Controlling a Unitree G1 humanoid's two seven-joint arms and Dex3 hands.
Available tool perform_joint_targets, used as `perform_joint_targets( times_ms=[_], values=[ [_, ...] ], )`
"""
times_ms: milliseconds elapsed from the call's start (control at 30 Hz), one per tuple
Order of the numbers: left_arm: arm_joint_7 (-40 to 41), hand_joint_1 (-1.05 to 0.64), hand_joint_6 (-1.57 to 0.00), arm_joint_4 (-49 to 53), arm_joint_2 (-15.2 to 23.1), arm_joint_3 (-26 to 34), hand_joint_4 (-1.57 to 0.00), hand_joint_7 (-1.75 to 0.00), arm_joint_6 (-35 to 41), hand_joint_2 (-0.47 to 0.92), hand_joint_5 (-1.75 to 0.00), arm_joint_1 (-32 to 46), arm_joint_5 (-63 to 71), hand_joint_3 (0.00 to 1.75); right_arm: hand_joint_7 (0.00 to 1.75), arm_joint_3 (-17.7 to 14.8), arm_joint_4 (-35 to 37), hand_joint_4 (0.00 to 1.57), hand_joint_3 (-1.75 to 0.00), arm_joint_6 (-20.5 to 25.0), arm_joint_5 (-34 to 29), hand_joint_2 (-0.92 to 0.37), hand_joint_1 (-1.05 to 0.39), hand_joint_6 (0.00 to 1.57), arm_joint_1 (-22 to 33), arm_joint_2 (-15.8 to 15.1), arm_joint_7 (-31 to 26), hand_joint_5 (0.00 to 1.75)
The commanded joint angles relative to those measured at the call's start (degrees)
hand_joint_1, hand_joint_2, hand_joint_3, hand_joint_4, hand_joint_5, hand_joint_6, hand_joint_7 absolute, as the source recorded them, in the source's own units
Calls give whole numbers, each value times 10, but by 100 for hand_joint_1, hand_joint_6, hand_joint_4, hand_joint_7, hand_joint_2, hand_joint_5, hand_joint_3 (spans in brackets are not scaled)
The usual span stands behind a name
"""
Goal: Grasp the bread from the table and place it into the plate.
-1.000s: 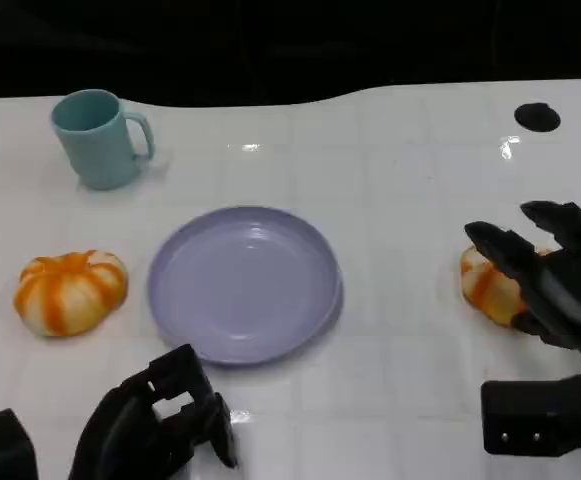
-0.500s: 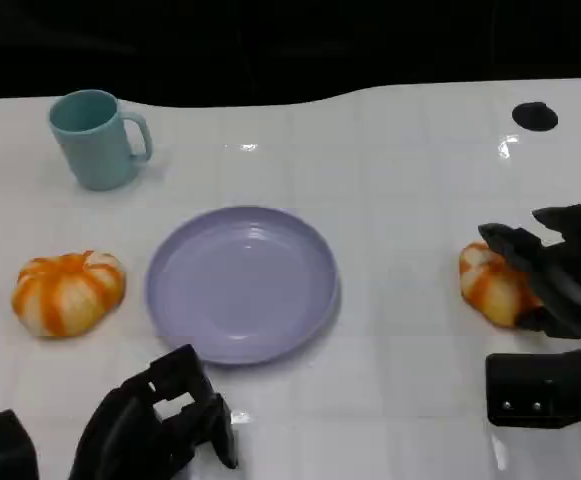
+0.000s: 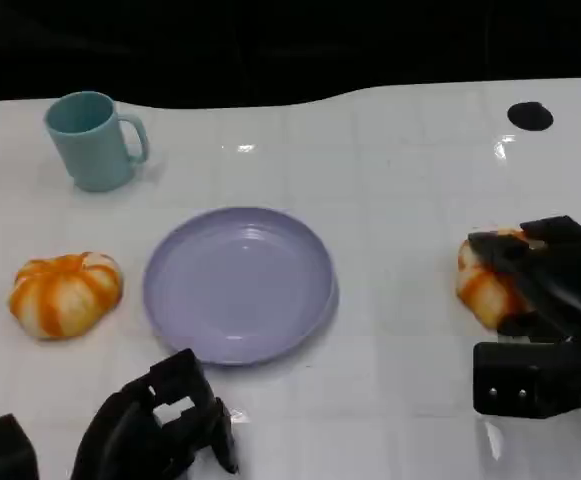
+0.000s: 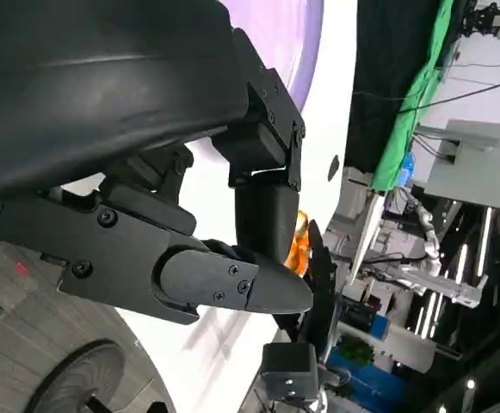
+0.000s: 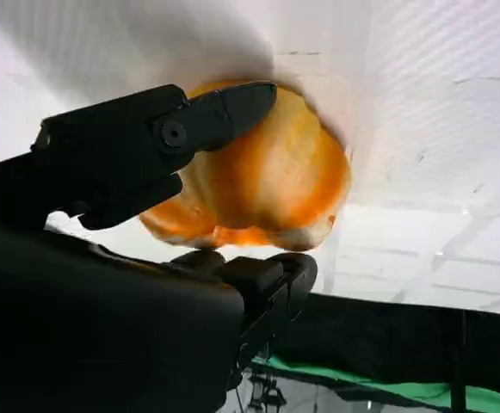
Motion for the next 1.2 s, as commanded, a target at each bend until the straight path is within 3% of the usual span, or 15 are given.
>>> perform_joint_targets(
  times_ms=[33, 400, 533, 667, 733, 767, 867, 900, 933, 1000, 1033, 1067, 1133, 1200],
  values=[
    [5, -65, -70, -8, 7, 1, -80, -159, 0, 92, -175, 3, -1, 22, 0, 8, 10, 2, -1, -4, 19, -80, -43, 26, -7, 10, 25, 40],
    [2, -64, -69, -12, 9, 2, -80, -159, 8, 92, -175, 4, -6, 20, 0, 17, 59, 8, -1, 4, 42, -84, -34, 25, -33, 29, 58, 31],
    [2, -64, -69, -13, 8, 1, -79, -158, 3, 92, -175, 6, -4, 21, 2, 21, 91, 25, -1, 6, 46, -87, -31, 36, -50, 40, 62, 22],
    [5, -64, -69, -14, 8, 1, -80, -158, 2, 92, -175, 8, -3, 21, 3, 20, 117, 50, -1, 1, 50, -89, -27, 54, -60, 51, 32, 14],
    [8, -66, -70, -16, 8, 0, -80, -158, 1, 92, -175, 10, 0, 20, 9, 15, 136, 80, -3, -8, 56, -91, -23, 76, -64, 57, 6, 25],
    [9, -66, -70, -18, 8, 0, -80, -158, 0, 92, -175, 11, 1, 20, 8, 13, 147, 87, -3, -18, 58, -92, -22, 86, -66, 59, -13, 39],
    [8, -66, -70, -22, 8, -1, -80, -158, 2, 92, -175, 13, 0, 21, 11, 19, 176, 96, -17, -46, 55, -92, -17, 124, -72, 60, -67, 114],
    [6, -66, -69, -22, 9, -1, -79, -158, 2, 92, -175, 13, -1, 21, 12, 22, 182, 95, -20, -50, 51, -92, -17, 128, -74, 59, -80, 131],
    [5, -65, -69, -22, 9, -1, -79, -158, 3, 92, -175, 13, -2, 21, 17, 25, 187, 90, -23, -53, 48, -92, -17, 131, -76, 59, -92, 151],
    [1, -65, -69, -21, 9, 0, -79, -159, 4, 92, -175, 13, -6, 21, 112, 25, 195, 87, -28, -64, 50, -91, -18, 92, -77, 60, -123, 170],
    [0, -65, -69, -20, 9, 0, -79, -159, 4, 92, -175, 12, -7, 21, 149, 25, 198, 88, -31, -68, 51, -90, -17, 76, -77, 60, -133, 173],
    [0, -65, -69, -20, 9, 0, -79, -159, 4, 92, -175, 12, -7, 21, 159, 26, 200, 88, -32, -74, 49, -88, -16, 72, -77, 61, -157, 174],
    [2, -65, -69, -19, 9, 0, -79, -159, 2, 92, -175, 12, -5, 21, 160, 27, 203, 91, -34, -77, 48, -83, -14, 74, -77, 62, -190, 174],
    [4, -65, -69, -20, 10, -1, -79, -159, 3, 92, -175, 12, -4, 21, 170, 27, 206, 90, -59, -75, 49, -70, -14, 71, -78, 65, -210, 175]
  ],
)
